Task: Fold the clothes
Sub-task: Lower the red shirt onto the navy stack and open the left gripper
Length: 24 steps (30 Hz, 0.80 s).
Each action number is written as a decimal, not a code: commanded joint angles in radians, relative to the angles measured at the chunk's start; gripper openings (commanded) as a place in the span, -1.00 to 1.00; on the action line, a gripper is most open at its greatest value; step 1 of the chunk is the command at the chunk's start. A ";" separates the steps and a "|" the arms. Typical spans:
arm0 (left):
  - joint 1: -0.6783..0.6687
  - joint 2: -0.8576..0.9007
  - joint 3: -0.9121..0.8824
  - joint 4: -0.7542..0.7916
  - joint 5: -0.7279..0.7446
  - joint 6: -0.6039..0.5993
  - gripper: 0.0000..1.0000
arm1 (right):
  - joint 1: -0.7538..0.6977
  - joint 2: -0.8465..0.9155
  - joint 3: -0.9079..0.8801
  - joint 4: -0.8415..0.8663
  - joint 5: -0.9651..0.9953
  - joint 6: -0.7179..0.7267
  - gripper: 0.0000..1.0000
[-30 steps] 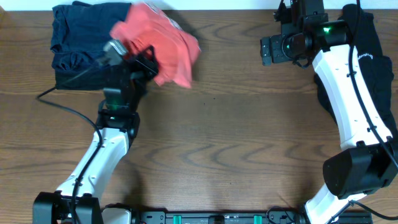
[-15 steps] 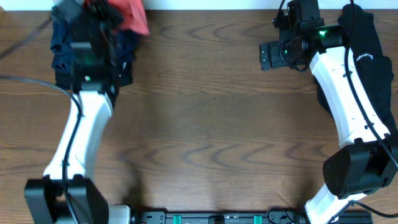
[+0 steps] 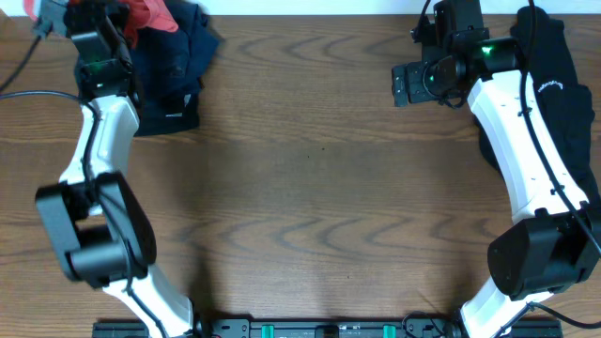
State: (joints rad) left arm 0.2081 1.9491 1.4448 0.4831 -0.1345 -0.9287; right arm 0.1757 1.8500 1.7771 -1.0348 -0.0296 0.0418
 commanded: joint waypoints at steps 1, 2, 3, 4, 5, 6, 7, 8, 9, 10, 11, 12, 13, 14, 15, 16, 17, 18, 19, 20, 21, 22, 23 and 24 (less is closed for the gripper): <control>0.005 0.049 0.042 0.066 0.038 -0.133 -0.88 | -0.005 0.003 -0.005 -0.001 -0.005 0.014 0.87; 0.008 0.070 0.057 0.072 0.048 -0.150 -0.88 | -0.005 0.003 -0.005 -0.002 -0.005 0.014 0.87; 0.011 0.094 0.081 0.072 0.066 -0.159 -0.88 | -0.005 0.003 -0.005 -0.002 -0.005 0.014 0.86; 0.012 0.113 0.106 0.072 0.081 -0.159 -0.88 | -0.005 0.003 -0.005 -0.002 -0.005 0.014 0.87; 0.012 0.136 0.135 0.071 0.095 -0.159 -0.88 | -0.005 0.003 -0.005 -0.001 -0.005 0.014 0.87; 0.012 0.151 0.158 0.068 0.103 -0.163 -0.88 | -0.005 0.003 -0.005 -0.001 -0.005 0.014 0.87; 0.011 0.167 0.180 0.052 0.101 -0.181 -0.88 | -0.005 0.003 -0.005 -0.001 -0.005 0.014 0.87; 0.011 0.180 0.199 0.040 0.101 -0.199 -0.88 | -0.005 0.003 -0.005 -0.001 -0.005 0.014 0.87; 0.012 0.188 0.208 0.038 0.101 -0.206 -0.88 | -0.005 0.003 -0.005 -0.001 -0.005 0.014 0.87; 0.012 0.198 0.216 0.038 0.101 -0.207 -0.88 | -0.005 0.003 -0.005 -0.001 -0.005 0.014 0.87; 0.013 0.210 0.227 0.037 0.101 -0.207 -0.88 | -0.005 0.003 -0.005 -0.001 -0.005 0.014 0.87; 0.013 0.218 0.230 0.038 0.101 -0.207 -0.88 | -0.005 0.003 -0.005 0.000 -0.005 0.014 0.87; 0.012 0.221 0.229 0.034 0.101 -0.207 -0.88 | -0.005 0.003 -0.005 0.002 -0.005 0.014 0.87; 0.012 0.222 0.229 0.020 0.101 -0.207 -0.88 | -0.005 0.003 -0.005 0.004 -0.005 0.014 0.87; 0.012 0.222 0.229 0.001 0.101 -0.207 -0.88 | -0.005 0.003 -0.005 0.008 -0.005 0.019 0.87; 0.012 0.222 0.229 -0.010 0.101 -0.207 -0.88 | -0.005 0.003 -0.005 0.014 -0.005 0.026 0.87; 0.012 0.222 0.229 -0.018 0.106 -0.206 -0.88 | -0.005 0.003 -0.005 0.019 -0.005 0.032 0.87; 0.012 0.222 0.229 -0.026 0.119 -0.206 -0.88 | -0.005 0.003 -0.005 0.022 -0.005 0.033 0.87; 0.013 0.222 0.229 -0.037 0.148 -0.206 -0.88 | -0.005 0.003 -0.005 0.024 -0.005 0.033 0.87; 0.014 0.222 0.229 -0.056 0.188 -0.207 -0.88 | -0.005 0.003 -0.005 0.025 -0.005 0.034 0.87; 0.016 0.222 0.229 -0.089 0.241 -0.206 -0.88 | -0.005 0.003 -0.005 0.024 -0.005 0.041 0.87; 0.016 0.222 0.229 -0.127 0.281 -0.207 -0.88 | -0.005 0.003 -0.005 0.023 -0.008 0.040 0.87; 0.016 0.222 0.229 -0.170 0.309 -0.207 -0.88 | -0.005 0.003 -0.005 0.021 -0.012 0.040 0.87; 0.016 0.222 0.229 -0.222 0.323 -0.206 -0.88 | -0.005 0.003 -0.005 0.019 -0.014 0.040 0.87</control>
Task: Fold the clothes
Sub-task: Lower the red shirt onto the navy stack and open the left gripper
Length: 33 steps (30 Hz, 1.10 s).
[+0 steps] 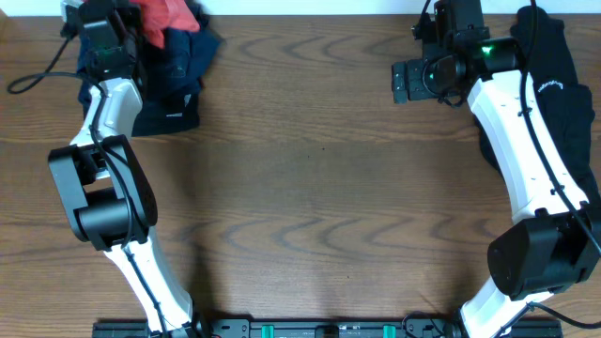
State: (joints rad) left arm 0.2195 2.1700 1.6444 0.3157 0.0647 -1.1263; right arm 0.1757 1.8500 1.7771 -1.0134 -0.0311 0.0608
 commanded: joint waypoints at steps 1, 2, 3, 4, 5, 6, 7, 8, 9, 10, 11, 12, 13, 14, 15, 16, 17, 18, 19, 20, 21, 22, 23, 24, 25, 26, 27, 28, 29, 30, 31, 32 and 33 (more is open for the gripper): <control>0.005 0.001 0.030 -0.126 0.126 -0.009 -0.88 | -0.005 0.003 -0.005 -0.005 -0.016 0.021 0.87; 0.005 0.001 0.030 -0.169 0.124 -0.008 -0.88 | -0.005 0.003 -0.005 -0.008 -0.018 0.021 0.88; 0.008 0.001 0.030 -0.224 0.114 -0.008 -0.88 | -0.005 0.003 -0.005 -0.012 -0.018 0.021 0.88; 0.013 0.001 0.030 -0.266 0.101 -0.008 -0.87 | -0.005 0.003 -0.005 -0.014 -0.018 0.020 0.88; 0.020 0.001 0.030 -0.311 0.089 -0.008 -0.69 | -0.005 0.003 -0.005 -0.018 -0.018 0.020 0.88; 0.027 0.001 0.030 -0.341 0.081 -0.008 -0.35 | -0.005 0.003 -0.005 -0.019 -0.018 0.020 0.88; 0.036 0.001 0.030 -0.369 0.080 -0.006 -0.10 | -0.005 0.003 -0.005 -0.019 -0.018 0.020 0.88; 0.048 0.001 0.030 -0.392 0.081 0.009 0.19 | -0.005 0.003 -0.005 -0.018 -0.018 0.020 0.89; 0.056 0.001 0.030 -0.408 0.082 0.022 0.50 | -0.005 0.003 -0.005 -0.016 -0.018 0.020 0.88; 0.065 0.000 0.030 -0.420 0.085 0.040 0.59 | -0.005 0.003 -0.005 -0.014 -0.018 0.020 0.88; 0.074 -0.003 0.030 -0.428 0.091 0.067 0.67 | -0.005 0.003 -0.005 -0.012 -0.018 0.020 0.89; 0.081 -0.008 0.030 -0.431 0.101 0.100 0.74 | -0.005 0.003 -0.005 -0.011 -0.019 0.021 0.89; 0.086 -0.014 0.030 -0.431 0.109 0.127 0.78 | -0.004 0.003 -0.005 -0.010 -0.019 0.021 0.89; 0.090 -0.023 0.030 -0.431 0.112 0.153 0.80 | -0.004 0.003 -0.005 -0.010 -0.023 0.020 0.89; 0.094 -0.038 0.030 -0.431 0.111 0.195 0.81 | -0.005 0.003 -0.005 -0.009 -0.026 0.021 0.89; 0.094 -0.055 0.030 -0.430 0.111 0.236 0.81 | -0.004 0.003 -0.005 -0.008 -0.026 0.021 0.90; 0.093 -0.069 0.030 -0.426 0.111 0.270 0.81 | -0.005 0.003 -0.005 -0.008 -0.026 0.020 0.90; 0.093 -0.093 0.030 -0.423 0.111 0.327 0.81 | -0.005 0.003 -0.005 -0.006 -0.026 0.020 0.89; 0.090 -0.109 0.030 -0.422 0.111 0.364 0.81 | -0.005 0.003 -0.005 -0.005 -0.026 0.020 0.89; 0.085 -0.134 0.030 -0.422 0.111 0.426 0.81 | -0.004 0.003 -0.005 -0.003 -0.026 0.021 0.90; 0.080 -0.154 0.030 -0.423 0.111 0.486 0.81 | -0.004 0.003 -0.005 0.000 -0.027 0.021 0.89; 0.073 -0.180 0.030 -0.425 0.111 0.564 0.81 | -0.004 0.003 -0.005 0.003 -0.029 0.021 0.90; 0.065 -0.201 0.030 -0.428 0.111 0.635 0.81 | -0.004 0.003 -0.005 0.005 -0.030 0.021 0.90; 0.054 -0.222 0.030 -0.428 0.111 0.713 0.81 | -0.004 0.003 -0.005 0.007 -0.029 0.021 0.90; 0.042 -0.242 0.030 -0.428 0.110 0.784 0.81 | -0.004 0.003 -0.005 0.008 -0.029 0.021 0.90; 0.031 -0.255 0.030 -0.427 0.105 0.836 0.81 | -0.004 0.003 -0.005 0.008 -0.029 0.021 0.90; 0.020 -0.265 0.030 -0.423 0.097 0.879 0.81 | -0.004 0.003 -0.005 0.010 -0.029 0.021 0.90; 0.006 -0.272 0.030 -0.412 0.072 0.921 0.81 | -0.004 0.003 -0.005 0.011 -0.029 0.021 0.90; -0.006 -0.273 0.030 -0.396 0.042 0.954 0.81 | -0.004 0.003 -0.005 0.014 -0.029 0.021 0.90; -0.019 -0.270 0.030 -0.376 0.004 0.982 0.81 | -0.004 0.003 -0.005 0.016 -0.029 0.021 0.90; -0.032 -0.261 0.030 -0.350 -0.036 1.003 0.81 | -0.004 0.003 -0.005 0.018 -0.029 0.021 0.90; -0.042 -0.249 0.030 -0.319 -0.067 1.021 0.81 | -0.004 0.003 -0.005 0.019 -0.029 0.021 0.90; -0.051 -0.232 0.030 -0.276 -0.094 1.041 0.81 | -0.004 0.003 -0.005 0.019 -0.029 0.021 0.90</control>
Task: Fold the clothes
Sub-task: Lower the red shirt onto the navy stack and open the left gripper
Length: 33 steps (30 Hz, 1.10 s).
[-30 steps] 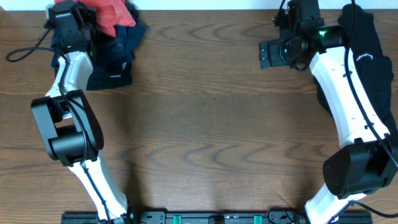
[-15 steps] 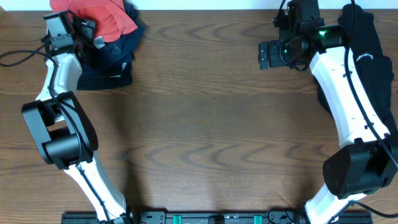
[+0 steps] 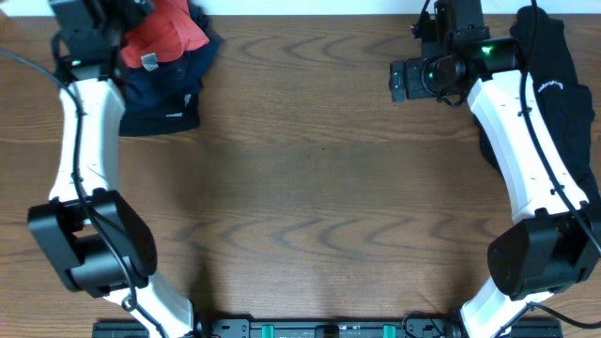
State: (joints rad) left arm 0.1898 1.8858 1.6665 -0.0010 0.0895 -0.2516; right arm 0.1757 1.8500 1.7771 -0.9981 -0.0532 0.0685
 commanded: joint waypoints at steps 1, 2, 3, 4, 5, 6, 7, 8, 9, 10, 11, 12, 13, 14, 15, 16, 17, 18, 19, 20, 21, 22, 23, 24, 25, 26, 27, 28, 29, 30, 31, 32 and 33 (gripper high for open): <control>-0.027 0.071 0.008 0.079 -0.141 0.180 0.81 | -0.004 0.003 -0.005 0.004 -0.007 0.013 0.90; -0.030 0.095 0.008 0.133 -0.166 0.194 0.81 | -0.005 0.003 -0.005 0.003 -0.007 0.013 0.90; -0.030 0.119 0.008 0.185 -0.188 0.201 0.81 | -0.005 0.003 -0.006 0.002 -0.007 0.013 0.90; -0.030 0.143 0.008 0.239 -0.205 0.208 0.81 | -0.005 0.003 -0.006 -0.002 -0.007 0.013 0.90; -0.027 0.197 0.011 0.349 -0.224 0.229 0.81 | -0.004 0.003 -0.006 -0.009 -0.007 0.012 0.90; -0.027 0.207 0.013 0.367 -0.225 0.233 0.81 | -0.004 0.003 -0.006 -0.011 -0.007 0.012 0.90; -0.027 0.237 0.022 0.410 -0.235 0.247 0.81 | -0.005 0.003 -0.007 -0.016 -0.006 0.011 0.90; -0.027 0.270 0.034 0.441 -0.242 0.269 0.81 | -0.004 0.003 -0.011 -0.019 -0.007 0.002 0.90; -0.027 0.296 0.048 0.458 -0.251 0.284 0.81 | -0.004 0.003 -0.017 -0.019 -0.007 0.002 0.90; -0.027 0.330 0.067 0.469 -0.269 0.301 0.81 | -0.005 0.003 -0.024 -0.018 -0.007 0.002 0.90; -0.027 0.359 0.087 0.473 -0.283 0.317 0.81 | -0.005 0.003 -0.031 -0.017 -0.006 0.002 0.90; -0.027 0.393 0.111 0.475 -0.291 0.337 0.81 | -0.004 0.003 -0.043 -0.011 -0.006 0.002 0.89; -0.024 0.426 0.133 0.475 -0.291 0.359 0.81 | -0.005 0.003 -0.058 0.000 -0.007 0.002 0.89; -0.023 0.454 0.151 0.475 -0.291 0.373 0.82 | -0.005 0.003 -0.068 0.008 -0.007 0.002 0.89; -0.021 0.480 0.165 0.475 -0.293 0.385 0.83 | -0.004 0.003 -0.076 0.015 -0.007 0.004 0.89; -0.018 0.509 0.177 0.475 -0.293 0.399 0.83 | -0.004 0.003 -0.084 0.022 -0.008 0.006 0.89; -0.015 0.528 0.178 0.472 -0.294 0.401 0.83 | -0.004 0.003 -0.090 0.026 -0.008 0.006 0.89; -0.011 0.547 0.178 0.453 -0.305 0.401 0.84 | -0.004 0.003 -0.091 0.024 -0.008 0.006 0.89; -0.009 0.564 0.178 0.415 -0.328 0.401 0.87 | -0.004 0.003 -0.091 0.023 -0.008 0.006 0.89; -0.005 0.579 0.178 0.372 -0.346 0.401 0.90 | -0.004 0.003 -0.091 0.022 -0.008 0.005 0.89; 0.000 0.588 0.178 0.335 -0.349 0.401 0.91 | -0.005 0.003 -0.091 0.022 -0.008 0.005 0.89; 0.008 0.604 0.178 0.279 -0.349 0.399 0.92 | -0.005 0.003 -0.091 0.023 -0.008 0.005 0.89; 0.016 0.617 0.178 0.230 -0.348 0.395 0.94 | -0.004 0.003 -0.091 0.025 -0.008 0.005 0.89; 0.022 0.629 0.178 0.191 -0.348 0.381 0.96 | -0.004 0.003 -0.091 0.029 -0.007 0.005 0.89; 0.029 0.643 0.178 0.150 -0.348 0.368 0.97 | -0.004 0.003 -0.091 0.033 -0.008 0.005 0.89; 0.035 0.654 0.178 0.115 -0.344 0.362 0.99 | -0.004 0.003 -0.091 0.038 -0.008 0.005 0.89; 0.040 0.665 0.177 0.085 -0.340 0.358 0.99 | -0.004 0.003 -0.091 0.042 -0.008 0.006 0.89; 0.044 0.680 0.175 0.056 -0.337 0.359 0.96 | -0.004 0.003 -0.091 0.046 -0.010 0.005 0.89; 0.046 0.690 0.175 0.040 -0.337 0.360 0.96 | -0.004 0.003 -0.091 0.048 -0.012 0.005 0.89; 0.047 0.696 0.175 0.027 -0.337 0.359 0.96 | -0.004 0.003 -0.091 0.049 -0.017 0.005 0.89; 0.047 0.699 0.175 0.021 -0.337 0.359 0.96 | -0.004 0.003 -0.091 0.049 -0.019 0.005 0.89; 0.047 0.699 0.175 0.020 -0.337 0.359 0.96 | -0.004 0.003 -0.091 0.048 -0.019 0.005 0.89; 0.046 0.698 0.175 0.024 -0.337 0.359 0.96 | -0.004 0.003 -0.091 0.048 -0.019 0.005 0.89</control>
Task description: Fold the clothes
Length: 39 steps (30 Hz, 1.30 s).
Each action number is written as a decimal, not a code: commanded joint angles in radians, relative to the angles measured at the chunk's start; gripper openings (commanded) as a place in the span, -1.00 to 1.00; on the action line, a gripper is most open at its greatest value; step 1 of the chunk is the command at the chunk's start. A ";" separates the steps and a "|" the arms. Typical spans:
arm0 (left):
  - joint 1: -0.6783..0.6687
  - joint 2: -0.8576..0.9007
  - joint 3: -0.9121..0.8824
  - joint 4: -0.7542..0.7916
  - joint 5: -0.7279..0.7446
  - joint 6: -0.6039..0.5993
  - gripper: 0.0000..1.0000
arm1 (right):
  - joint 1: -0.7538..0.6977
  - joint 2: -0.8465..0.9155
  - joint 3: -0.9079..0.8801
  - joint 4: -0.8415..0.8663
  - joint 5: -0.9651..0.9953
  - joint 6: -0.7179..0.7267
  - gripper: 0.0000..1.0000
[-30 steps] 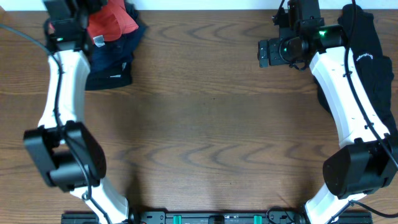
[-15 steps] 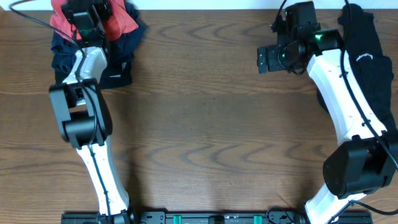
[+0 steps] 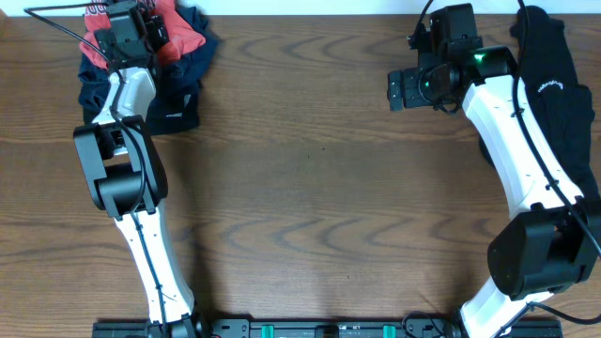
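A pile of clothes lies at the table's far left corner: a red garment (image 3: pixel 180 36) on top of navy garments (image 3: pixel 174 94). My left gripper (image 3: pixel 131 33) is down in the pile, with red cloth showing on both sides of it, so it seems shut on the red garment; its fingers are hidden under the wrist. A black garment (image 3: pixel 554 75) lies along the far right edge, partly under my right arm. My right gripper (image 3: pixel 407 89) hovers over bare wood left of that garment, open and holding nothing.
The wooden table (image 3: pixel 310 188) spreads between the two arms. The left arm's cable (image 3: pixel 56 9) runs across the far left corner. A black rail (image 3: pixel 319 329) borders the near edge.
My left gripper has shifted right and sits lower in the pile, and the red garment now bunches around it. The right gripper has barely moved.
My left gripper stood at the far left pile with red cloth beside it. It then moved over the pile, and the red garment showed larger and spread beside it. Now it is in the pile's top with the red cloth. The right arm stayed by the black garment.
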State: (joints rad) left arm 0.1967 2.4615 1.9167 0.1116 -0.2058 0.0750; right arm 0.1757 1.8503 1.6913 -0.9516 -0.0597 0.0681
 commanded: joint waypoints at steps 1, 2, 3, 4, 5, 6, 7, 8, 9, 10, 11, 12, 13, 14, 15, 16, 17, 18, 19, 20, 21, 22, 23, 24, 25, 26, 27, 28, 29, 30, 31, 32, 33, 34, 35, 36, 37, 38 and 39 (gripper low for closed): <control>0.037 0.118 -0.075 -0.079 -0.042 0.033 0.96 | -0.004 0.003 -0.005 0.002 -0.012 0.006 0.89; 0.035 0.111 -0.075 -0.068 -0.042 0.032 0.96 | -0.004 0.003 -0.005 0.002 -0.012 0.006 0.89; 0.033 0.105 -0.074 -0.060 -0.042 0.032 0.96 | -0.004 0.003 -0.005 0.003 -0.012 0.005 0.89; 0.030 0.093 -0.071 -0.055 -0.042 0.033 0.96 | -0.005 0.003 -0.005 0.006 -0.012 0.006 0.89; 0.028 0.083 -0.069 -0.054 -0.042 0.033 0.96 | -0.005 0.003 -0.005 0.010 -0.012 0.005 0.89; 0.026 0.065 -0.068 -0.055 -0.042 0.033 0.96 | -0.005 0.003 -0.005 0.016 -0.012 0.005 0.89; 0.023 0.046 -0.068 -0.055 -0.042 0.033 0.96 | -0.005 0.003 -0.005 0.026 -0.012 0.005 0.89; 0.022 0.022 -0.068 -0.059 -0.042 0.033 0.96 | -0.005 0.003 -0.005 0.038 -0.012 0.005 0.89; 0.021 -0.002 -0.068 -0.065 -0.042 0.033 0.96 | -0.005 0.003 -0.005 0.055 -0.012 0.001 0.89; 0.021 -0.039 -0.068 -0.084 -0.042 0.032 0.96 | -0.005 0.003 -0.004 0.075 -0.012 -0.008 0.90; 0.021 -0.064 -0.068 -0.103 -0.042 0.026 0.96 | -0.005 0.003 -0.002 0.084 -0.012 -0.015 0.91; 0.021 -0.103 -0.068 -0.135 -0.042 0.016 0.96 | -0.005 0.003 0.005 0.090 -0.011 -0.025 0.93; 0.021 -0.137 -0.068 -0.165 -0.042 0.013 0.96 | -0.005 0.003 0.014 0.093 -0.007 -0.033 0.94; 0.021 -0.179 -0.068 -0.204 -0.042 0.013 0.96 | -0.005 0.002 0.028 0.092 0.008 -0.033 0.97; 0.021 -0.221 -0.068 -0.246 -0.042 0.004 0.96 | -0.005 0.000 0.039 0.089 0.018 -0.039 0.99; 0.020 -0.260 -0.068 -0.285 -0.042 -0.024 0.96 | -0.006 -0.002 0.056 0.085 0.033 -0.047 0.99; 0.020 -0.304 -0.068 -0.332 -0.042 -0.068 0.96 | -0.006 -0.007 0.076 0.080 0.047 -0.052 0.98; 0.020 -0.340 -0.068 -0.370 -0.042 -0.108 0.96 | -0.005 -0.010 0.091 0.079 0.061 -0.055 0.98; 0.020 -0.383 -0.068 -0.416 -0.040 -0.150 0.96 | -0.005 -0.016 0.110 0.076 0.068 -0.061 0.98; 0.020 -0.418 -0.068 -0.455 -0.033 -0.177 0.96 | -0.005 -0.023 0.127 0.072 0.075 -0.064 0.98; 0.020 -0.460 -0.068 -0.503 -0.008 -0.195 0.96 | -0.005 -0.031 0.146 0.071 0.086 -0.066 0.98; 0.020 -0.493 -0.068 -0.542 0.020 -0.206 0.96 | -0.005 -0.042 0.161 0.071 0.093 -0.066 0.99; 0.020 -0.525 -0.068 -0.578 0.052 -0.215 0.96 | -0.005 -0.052 0.174 0.071 0.099 -0.066 0.99; 0.020 -0.563 -0.068 -0.622 0.100 -0.216 0.96 | -0.005 -0.071 0.189 0.071 0.111 -0.066 0.99; 0.020 -0.585 -0.068 -0.649 0.130 -0.216 0.96 | -0.005 -0.082 0.197 0.072 0.119 -0.066 0.99; 0.020 -0.615 -0.068 -0.686 0.170 -0.216 0.96 | -0.005 -0.099 0.206 0.071 0.134 -0.066 0.99; 0.020 -0.644 -0.068 -0.731 0.203 -0.216 0.96 | -0.005 -0.121 0.211 0.072 0.147 -0.066 0.99; 0.020 -0.665 -0.068 -0.767 0.223 -0.216 0.96 | -0.005 -0.143 0.212 0.073 0.150 -0.066 0.99; 0.020 -0.681 -0.068 -0.798 0.233 -0.216 0.96 | -0.005 -0.163 0.212 0.073 0.150 -0.065 0.99; 0.020 -0.695 -0.068 -0.832 0.234 -0.216 0.96 | -0.005 -0.187 0.212 0.072 0.148 -0.065 0.99; 0.020 -0.703 -0.068 -0.855 0.232 -0.215 0.96 | -0.004 -0.206 0.212 0.072 0.149 -0.065 0.99; 0.020 -0.710 -0.069 -0.874 0.232 -0.215 0.96 | -0.004 -0.227 0.212 0.071 0.149 -0.065 0.98; 0.021 -0.711 -0.069 -0.885 0.232 -0.215 0.96 | -0.005 -0.243 0.212 0.071 0.149 -0.065 0.99; 0.021 -0.711 -0.069 -0.892 0.232 -0.215 0.96 | -0.005 -0.263 0.212 0.069 0.149 -0.065 0.98; 0.022 -0.710 -0.069 -0.898 0.232 -0.215 0.96 | -0.005 -0.280 0.212 0.066 0.149 -0.065 0.99; 0.022 -0.708 -0.069 -0.902 0.232 -0.215 0.96 | -0.005 -0.293 0.212 0.060 0.145 -0.065 0.99; 0.022 -0.708 -0.069 -0.904 0.232 -0.215 0.96 | -0.004 -0.306 0.212 0.044 0.127 -0.064 0.98; 0.022 -0.708 -0.069 -0.906 0.232 -0.215 0.96 | -0.004 -0.316 0.212 0.023 0.092 -0.056 0.98; 0.022 -0.708 -0.069 -0.907 0.232 -0.215 0.96 | -0.002 -0.325 0.212 0.004 0.025 -0.030 0.98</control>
State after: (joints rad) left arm 0.2146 1.7473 1.8462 -0.7898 0.0090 -0.1314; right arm 0.1757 1.5513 1.8923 -0.9123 0.0635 0.0147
